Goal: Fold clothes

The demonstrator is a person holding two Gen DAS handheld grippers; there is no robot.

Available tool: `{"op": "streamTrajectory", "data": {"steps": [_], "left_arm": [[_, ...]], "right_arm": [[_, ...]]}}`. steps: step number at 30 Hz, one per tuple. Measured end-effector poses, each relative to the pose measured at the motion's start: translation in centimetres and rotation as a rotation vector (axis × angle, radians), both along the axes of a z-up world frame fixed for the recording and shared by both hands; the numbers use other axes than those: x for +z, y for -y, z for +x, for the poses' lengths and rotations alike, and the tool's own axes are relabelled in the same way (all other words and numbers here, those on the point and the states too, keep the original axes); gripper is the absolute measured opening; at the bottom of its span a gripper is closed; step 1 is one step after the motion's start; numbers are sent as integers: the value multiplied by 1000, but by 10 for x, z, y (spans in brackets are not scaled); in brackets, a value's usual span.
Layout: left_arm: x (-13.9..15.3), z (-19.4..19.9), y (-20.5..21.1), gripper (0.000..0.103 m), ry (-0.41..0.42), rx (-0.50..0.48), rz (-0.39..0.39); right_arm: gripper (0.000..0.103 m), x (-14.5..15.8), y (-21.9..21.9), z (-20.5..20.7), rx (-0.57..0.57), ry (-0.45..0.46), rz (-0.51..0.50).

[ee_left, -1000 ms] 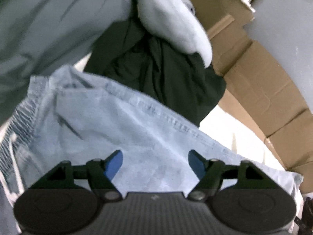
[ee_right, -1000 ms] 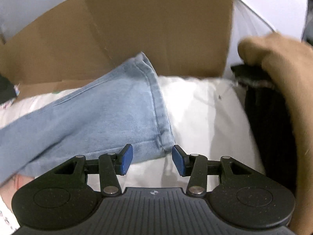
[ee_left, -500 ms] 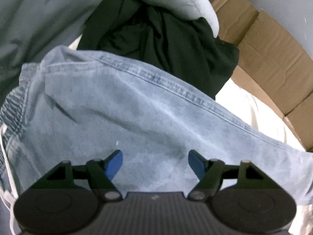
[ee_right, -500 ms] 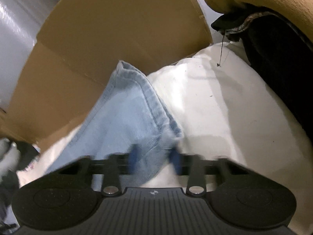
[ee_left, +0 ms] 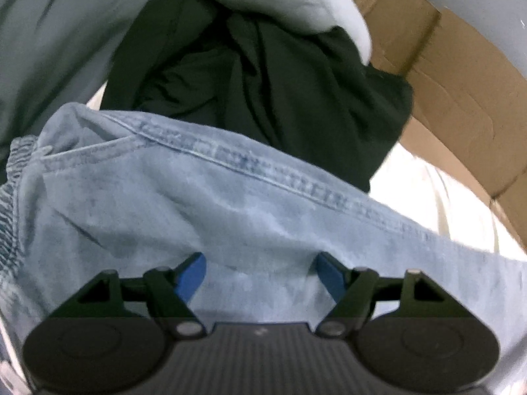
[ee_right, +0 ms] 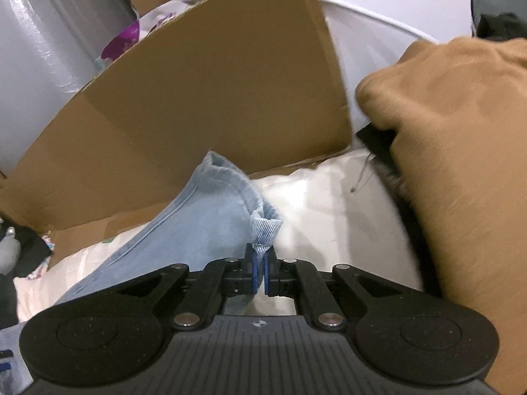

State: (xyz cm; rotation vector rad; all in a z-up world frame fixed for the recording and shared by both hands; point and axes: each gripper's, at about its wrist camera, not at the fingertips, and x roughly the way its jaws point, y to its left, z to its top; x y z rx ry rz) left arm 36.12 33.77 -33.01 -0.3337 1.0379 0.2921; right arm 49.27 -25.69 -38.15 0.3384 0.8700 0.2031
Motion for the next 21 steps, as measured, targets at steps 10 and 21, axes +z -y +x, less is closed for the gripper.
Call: {"op": "streamTrajectory", "data": {"steps": [10, 21], "left_arm": [[-9, 3, 1, 82, -1, -18, 29], [-11, 5, 10, 89, 6, -44, 62]], "right_arm": [[2, 7, 14, -13, -24, -31, -22], [2, 13, 19, -29, -52, -18, -71]]}}
